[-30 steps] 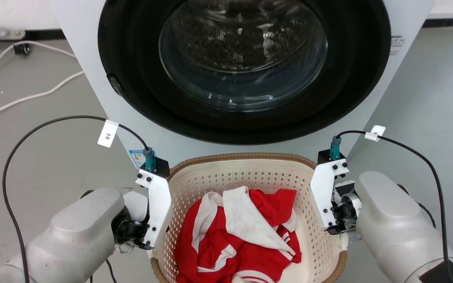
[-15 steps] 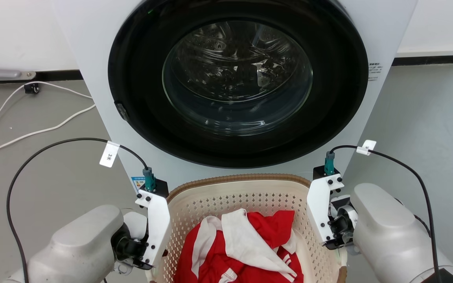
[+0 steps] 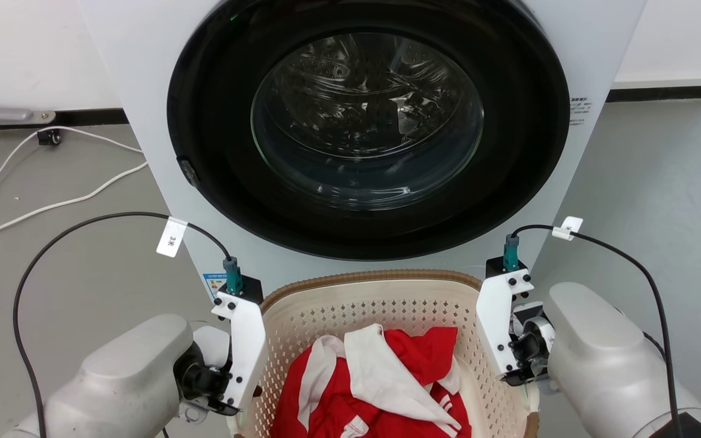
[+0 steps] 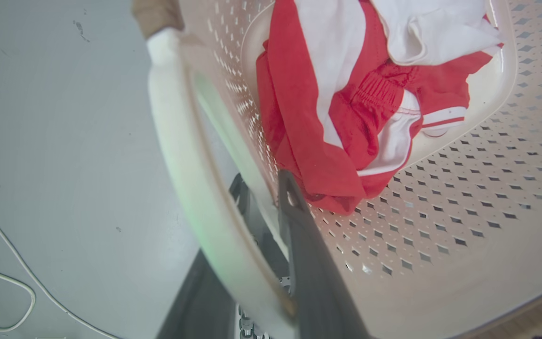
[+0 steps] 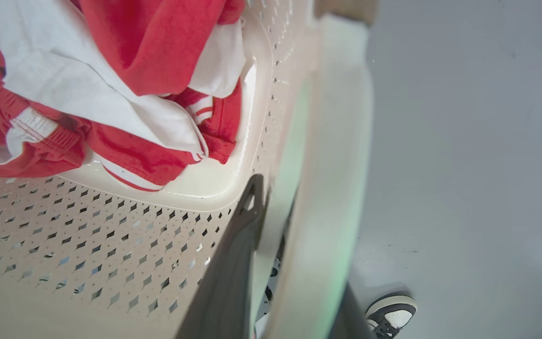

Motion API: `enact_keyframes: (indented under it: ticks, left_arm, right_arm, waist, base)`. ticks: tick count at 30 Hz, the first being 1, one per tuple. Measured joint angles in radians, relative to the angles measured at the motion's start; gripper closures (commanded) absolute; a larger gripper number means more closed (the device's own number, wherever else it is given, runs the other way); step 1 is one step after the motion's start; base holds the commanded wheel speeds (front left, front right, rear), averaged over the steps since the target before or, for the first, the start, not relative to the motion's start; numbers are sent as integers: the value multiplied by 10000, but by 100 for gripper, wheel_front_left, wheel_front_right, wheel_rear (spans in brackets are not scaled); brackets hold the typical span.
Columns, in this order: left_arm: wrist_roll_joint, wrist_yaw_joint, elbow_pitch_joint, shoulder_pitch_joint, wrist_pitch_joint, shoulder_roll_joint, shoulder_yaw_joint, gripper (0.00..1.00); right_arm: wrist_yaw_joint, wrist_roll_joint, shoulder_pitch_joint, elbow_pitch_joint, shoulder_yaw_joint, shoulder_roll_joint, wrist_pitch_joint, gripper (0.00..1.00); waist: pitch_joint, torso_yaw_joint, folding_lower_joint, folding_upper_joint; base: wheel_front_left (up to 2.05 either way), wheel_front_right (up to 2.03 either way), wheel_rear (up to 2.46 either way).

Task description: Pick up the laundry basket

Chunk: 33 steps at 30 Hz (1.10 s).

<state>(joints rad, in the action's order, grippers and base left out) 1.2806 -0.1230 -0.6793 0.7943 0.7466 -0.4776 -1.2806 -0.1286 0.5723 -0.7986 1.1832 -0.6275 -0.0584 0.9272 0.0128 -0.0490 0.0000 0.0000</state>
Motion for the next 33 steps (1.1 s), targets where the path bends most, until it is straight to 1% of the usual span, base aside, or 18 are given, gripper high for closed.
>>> enact_keyframes:
  ticks: [33]
  left_arm:
    - [82, 0, -134, 119, 173, 13, -4, 100]
  right_arm:
    - [0, 715, -186, 253, -673, -2, -174, 100]
  waist:
    - [90, 6, 0, 0]
  base:
    - [0, 0, 0]
